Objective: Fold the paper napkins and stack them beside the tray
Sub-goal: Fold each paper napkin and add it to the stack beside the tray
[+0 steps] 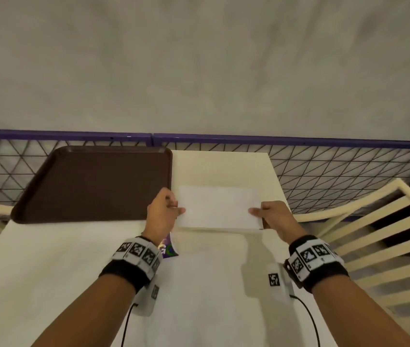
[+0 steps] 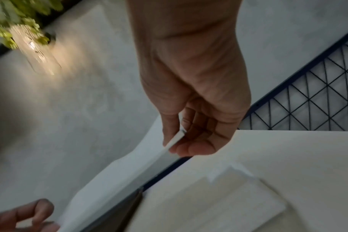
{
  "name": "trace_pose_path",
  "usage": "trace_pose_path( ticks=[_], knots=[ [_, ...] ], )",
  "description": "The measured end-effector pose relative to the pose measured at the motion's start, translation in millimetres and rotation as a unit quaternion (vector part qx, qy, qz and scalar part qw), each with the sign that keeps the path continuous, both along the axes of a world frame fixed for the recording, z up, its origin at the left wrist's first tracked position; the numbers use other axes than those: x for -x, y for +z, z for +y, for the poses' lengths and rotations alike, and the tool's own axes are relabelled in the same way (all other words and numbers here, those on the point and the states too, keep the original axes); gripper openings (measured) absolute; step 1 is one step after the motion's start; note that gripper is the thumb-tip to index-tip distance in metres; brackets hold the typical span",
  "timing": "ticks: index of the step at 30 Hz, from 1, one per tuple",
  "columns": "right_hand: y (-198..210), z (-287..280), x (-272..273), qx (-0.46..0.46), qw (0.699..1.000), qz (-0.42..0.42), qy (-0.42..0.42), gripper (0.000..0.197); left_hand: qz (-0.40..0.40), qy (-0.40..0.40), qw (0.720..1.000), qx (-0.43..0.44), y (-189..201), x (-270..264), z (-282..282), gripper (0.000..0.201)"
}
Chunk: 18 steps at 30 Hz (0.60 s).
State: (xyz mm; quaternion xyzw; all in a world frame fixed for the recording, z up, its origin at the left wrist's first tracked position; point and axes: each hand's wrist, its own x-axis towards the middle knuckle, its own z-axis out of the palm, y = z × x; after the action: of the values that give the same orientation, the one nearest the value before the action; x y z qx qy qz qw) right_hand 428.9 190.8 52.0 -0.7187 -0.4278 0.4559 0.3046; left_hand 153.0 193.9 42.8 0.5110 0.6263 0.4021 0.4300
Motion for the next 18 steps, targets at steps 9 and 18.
trace_pose_path(
  ticks=[9,18],
  knots=[
    [-55,35,-10,0.028,0.975,-0.222,0.007,0.052,0.128,-0.057,0.988,0.061,-57,-38,42,0.026],
    [-66,26,-7,0.056,0.960,-0.273,0.026,0.038,0.382,-0.117,0.915,-0.063,-80,-33,20,0.037]
  ],
)
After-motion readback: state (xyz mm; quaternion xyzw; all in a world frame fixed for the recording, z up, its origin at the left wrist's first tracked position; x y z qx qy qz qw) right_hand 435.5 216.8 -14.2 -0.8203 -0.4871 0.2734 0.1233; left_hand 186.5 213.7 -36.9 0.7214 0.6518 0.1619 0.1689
